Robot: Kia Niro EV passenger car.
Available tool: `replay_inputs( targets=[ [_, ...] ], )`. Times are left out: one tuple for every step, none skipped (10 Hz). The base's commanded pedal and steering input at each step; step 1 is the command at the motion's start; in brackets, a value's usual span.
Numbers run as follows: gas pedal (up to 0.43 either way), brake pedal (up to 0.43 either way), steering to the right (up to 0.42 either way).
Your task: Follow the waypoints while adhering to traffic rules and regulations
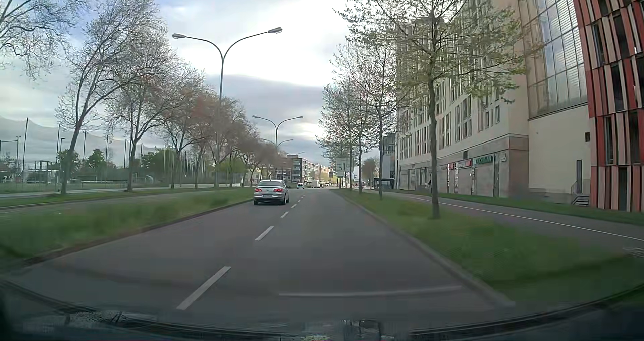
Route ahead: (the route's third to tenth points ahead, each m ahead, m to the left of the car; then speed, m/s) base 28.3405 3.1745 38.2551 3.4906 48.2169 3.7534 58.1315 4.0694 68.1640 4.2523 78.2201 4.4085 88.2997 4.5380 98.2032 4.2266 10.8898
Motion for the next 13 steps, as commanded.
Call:
replay_inputs(
  targets=[
    [0.087, 0.0, -0.011],
    [0.087, 0.0, -0.01],
    [0.087, 0.0, -0.01],
    [0.087, 0.0, -0.01],
    [0.087, 0.0, -0.008],
    [0.087, 0.0, -0.008],
    [0.087, 0.0, -0.008],
    [0.087, 0.0, -0.007],
    [0.087, 0.0, -0.007],
    [0.087, 0.0, -0.007],
    [0.087, 0.0, -0.006],
    [0.087, 0.0, -0.005],
    [0.087, 0.0, -0.004]
  ],
)
